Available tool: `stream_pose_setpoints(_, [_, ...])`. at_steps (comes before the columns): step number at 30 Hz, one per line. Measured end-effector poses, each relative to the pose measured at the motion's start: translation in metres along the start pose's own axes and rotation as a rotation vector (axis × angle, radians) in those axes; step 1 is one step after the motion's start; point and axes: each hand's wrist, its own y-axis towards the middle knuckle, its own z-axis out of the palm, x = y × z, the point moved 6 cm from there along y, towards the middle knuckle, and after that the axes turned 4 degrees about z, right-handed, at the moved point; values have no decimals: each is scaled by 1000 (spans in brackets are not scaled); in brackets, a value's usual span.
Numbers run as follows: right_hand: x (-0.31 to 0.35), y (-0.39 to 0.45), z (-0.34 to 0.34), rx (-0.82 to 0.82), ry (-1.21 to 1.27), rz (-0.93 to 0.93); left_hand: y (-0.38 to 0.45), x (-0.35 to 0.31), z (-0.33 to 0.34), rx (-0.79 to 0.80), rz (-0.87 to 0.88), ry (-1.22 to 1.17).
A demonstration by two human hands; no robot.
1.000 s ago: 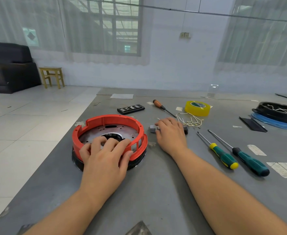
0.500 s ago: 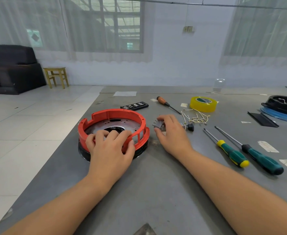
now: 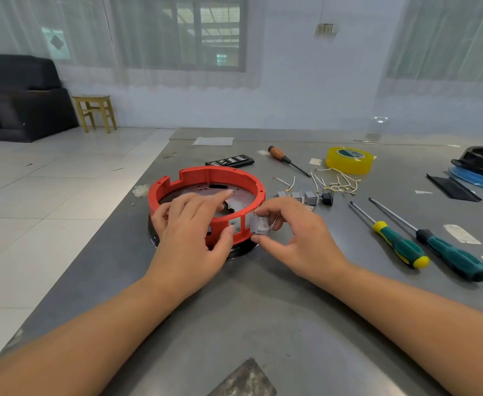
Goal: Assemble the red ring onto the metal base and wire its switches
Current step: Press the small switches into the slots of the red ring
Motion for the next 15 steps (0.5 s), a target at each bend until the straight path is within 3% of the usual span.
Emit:
stream_pose_setpoints(4, [10,-3,-3,5,-7,-67,-6,-22,-2,-19,124,-8])
stream_pose_setpoints(15, [21,-6,-2,-32,125,-106,-6,-22,-3,-64,132,-108])
